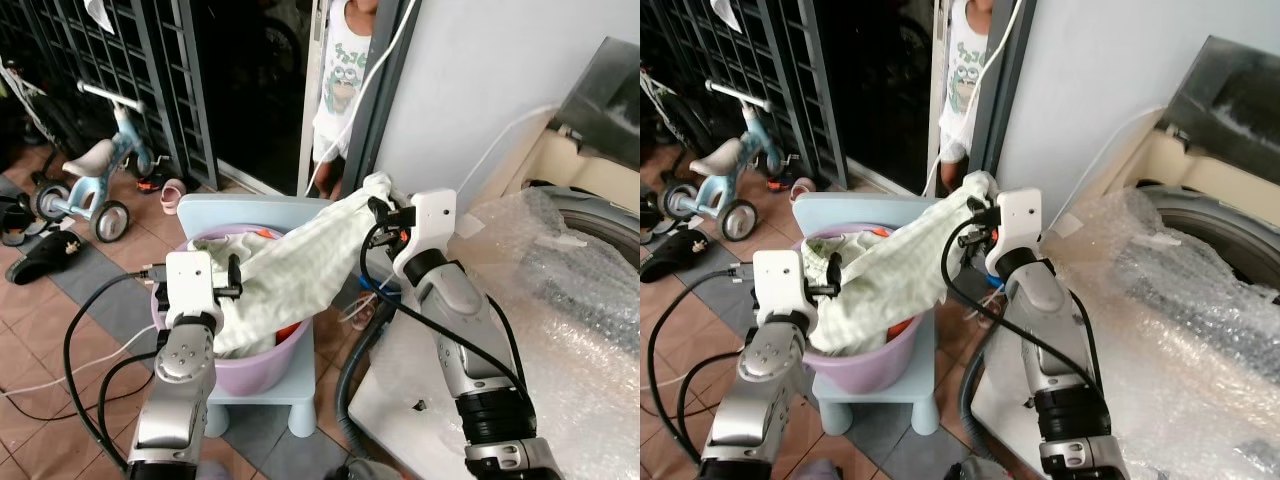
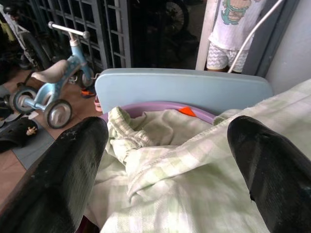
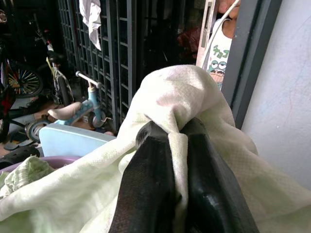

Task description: Clothes washing

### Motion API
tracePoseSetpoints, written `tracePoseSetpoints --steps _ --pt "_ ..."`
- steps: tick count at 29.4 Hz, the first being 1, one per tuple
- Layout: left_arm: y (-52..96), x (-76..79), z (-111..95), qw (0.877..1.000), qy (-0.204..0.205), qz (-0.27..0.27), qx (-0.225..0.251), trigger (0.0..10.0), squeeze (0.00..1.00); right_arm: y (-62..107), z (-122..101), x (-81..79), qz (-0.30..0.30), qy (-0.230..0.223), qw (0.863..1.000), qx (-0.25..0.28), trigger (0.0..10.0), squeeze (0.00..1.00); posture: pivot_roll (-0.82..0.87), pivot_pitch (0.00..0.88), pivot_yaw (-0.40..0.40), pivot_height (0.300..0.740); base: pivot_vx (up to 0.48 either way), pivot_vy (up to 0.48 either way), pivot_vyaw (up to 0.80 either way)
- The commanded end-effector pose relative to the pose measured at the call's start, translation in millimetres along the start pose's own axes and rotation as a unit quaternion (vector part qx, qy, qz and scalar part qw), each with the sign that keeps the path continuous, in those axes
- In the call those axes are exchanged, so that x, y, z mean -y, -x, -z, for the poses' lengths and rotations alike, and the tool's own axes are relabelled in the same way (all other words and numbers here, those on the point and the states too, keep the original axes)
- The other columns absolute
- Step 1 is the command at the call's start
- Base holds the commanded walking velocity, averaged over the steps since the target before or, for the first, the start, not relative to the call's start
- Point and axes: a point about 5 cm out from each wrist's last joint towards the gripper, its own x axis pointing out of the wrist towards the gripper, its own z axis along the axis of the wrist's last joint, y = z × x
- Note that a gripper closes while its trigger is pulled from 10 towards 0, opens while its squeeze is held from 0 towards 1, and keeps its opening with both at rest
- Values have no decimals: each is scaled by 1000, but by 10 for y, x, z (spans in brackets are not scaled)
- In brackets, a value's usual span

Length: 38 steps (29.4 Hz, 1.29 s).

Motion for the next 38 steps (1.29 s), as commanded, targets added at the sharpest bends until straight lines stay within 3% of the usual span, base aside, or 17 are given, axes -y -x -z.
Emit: tracePoseSetpoints --steps 1,2,5,8,13,18,20,22,25,33,38 --pt "-13 -35 -24 1000 -3 -2 7 10000 0 -94 -245 96 19 34 998 49 10000 0 28 0 -55 740 0 0 -800" --pt "-14 -30 -27 1000 -2 0 7 10000 0 -153 -394 212 38 56 995 73 10000 0 28 0 -55 740 0 0 -800" --pt "-14 -32 -29 1000 -1 1 7 10000 0 -223 -580 391 69 68 991 97 10000 0 24 0 -48 740 0 0 -800" --pt "-20 -22 -39 1000 1 6 11 10000 0 -290 -839 685 118 76 982 123 10000 0 22 0 -49 740 0 0 -800" --pt "-21 -8 -56 1000 1 13 17 10000 0 -283 -1038 967 178 97 969 141 10000 0 22 0 -51 740 0 0 -800" --pt "-11 -11 -52 1000 4 17 17 10000 0 -157 -1132 1423 316 111 933 129 10000 0 22 0 -51 740 0 0 -800" --pt "-11 -10 -48 1000 4 18 16 10000 0 -44 -1159 1654 380 121 909 118 10000 0 23 0 -49 740 0 0 -800" --pt "-12 -8 -46 1000 3 20 16 10000 0 51 -1131 1832 423 95 895 103 10000 0 22 0 -48 740 0 0 -800" --pt "-17 -6 -41 1000 1 22 14 10000 0 109 -1036 1912 443 90 888 80 10000 0 18 0 -45 740 0 0 -800" --pt "-22 -5 -43 1000 2 24 14 10000 0 45 -835 1823 433 88 896 51 10000 0 21 0 -44 740 0 0 -800" --pt "-14 -34 -47 999 -4 28 18 10000 0 89 -746 1884 452 88 887 28 10000 0 24 0 -45 740 0 0 -800"
